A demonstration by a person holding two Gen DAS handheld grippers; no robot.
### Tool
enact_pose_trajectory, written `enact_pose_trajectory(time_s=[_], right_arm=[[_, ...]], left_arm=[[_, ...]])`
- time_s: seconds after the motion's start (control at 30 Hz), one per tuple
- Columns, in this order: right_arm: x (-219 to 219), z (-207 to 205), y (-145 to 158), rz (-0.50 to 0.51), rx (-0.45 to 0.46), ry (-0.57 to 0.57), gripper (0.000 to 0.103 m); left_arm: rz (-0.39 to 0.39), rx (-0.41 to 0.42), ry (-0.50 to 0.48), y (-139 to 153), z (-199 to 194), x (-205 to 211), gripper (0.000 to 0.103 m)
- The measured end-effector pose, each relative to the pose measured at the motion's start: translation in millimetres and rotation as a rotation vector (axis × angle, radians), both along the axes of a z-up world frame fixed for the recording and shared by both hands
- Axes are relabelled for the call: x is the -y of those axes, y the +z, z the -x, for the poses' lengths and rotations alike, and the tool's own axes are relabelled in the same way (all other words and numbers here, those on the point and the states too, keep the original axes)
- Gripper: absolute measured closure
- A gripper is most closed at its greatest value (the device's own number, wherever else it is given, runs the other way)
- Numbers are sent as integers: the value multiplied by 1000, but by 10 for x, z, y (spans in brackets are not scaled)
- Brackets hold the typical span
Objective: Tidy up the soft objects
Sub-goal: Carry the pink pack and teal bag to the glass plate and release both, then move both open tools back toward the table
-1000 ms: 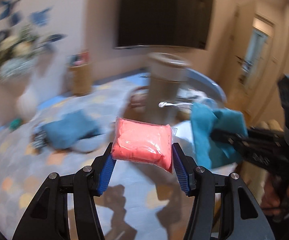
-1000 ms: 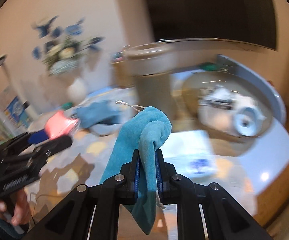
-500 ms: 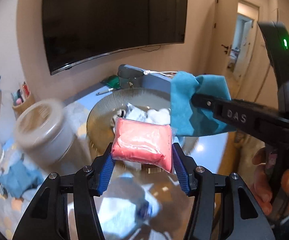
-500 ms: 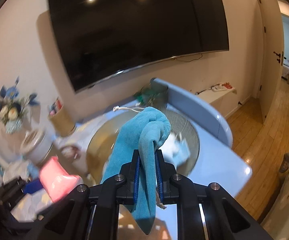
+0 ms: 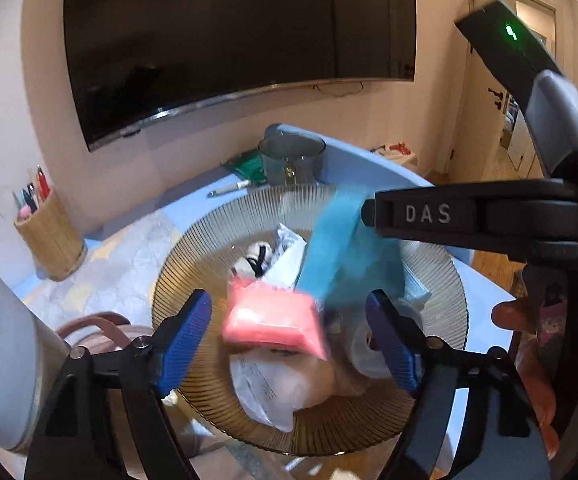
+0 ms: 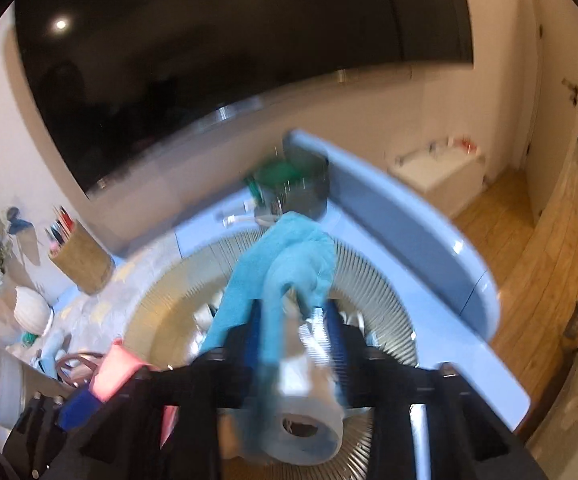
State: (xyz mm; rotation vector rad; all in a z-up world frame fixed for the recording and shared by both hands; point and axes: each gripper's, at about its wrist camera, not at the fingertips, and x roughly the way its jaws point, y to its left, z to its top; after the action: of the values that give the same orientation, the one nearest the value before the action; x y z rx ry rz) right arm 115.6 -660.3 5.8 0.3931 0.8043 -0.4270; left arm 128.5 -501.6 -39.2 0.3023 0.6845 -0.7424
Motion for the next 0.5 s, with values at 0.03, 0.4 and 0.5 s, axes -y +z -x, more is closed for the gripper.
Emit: enact_pose_trajectory(time_s=[0.03,0.4,0.5], right_arm=[[21,4,-41,-13,-14,-5,56],[-61,863,249,-5,82,-53,47],[-231,1155,330,18,102,-50,45]], left_arm=[[-8,-9,-12,-12,19,4,25],[51,-42,-209,228,673,-322,24],[86,-71,-293,364,893,-631,24]])
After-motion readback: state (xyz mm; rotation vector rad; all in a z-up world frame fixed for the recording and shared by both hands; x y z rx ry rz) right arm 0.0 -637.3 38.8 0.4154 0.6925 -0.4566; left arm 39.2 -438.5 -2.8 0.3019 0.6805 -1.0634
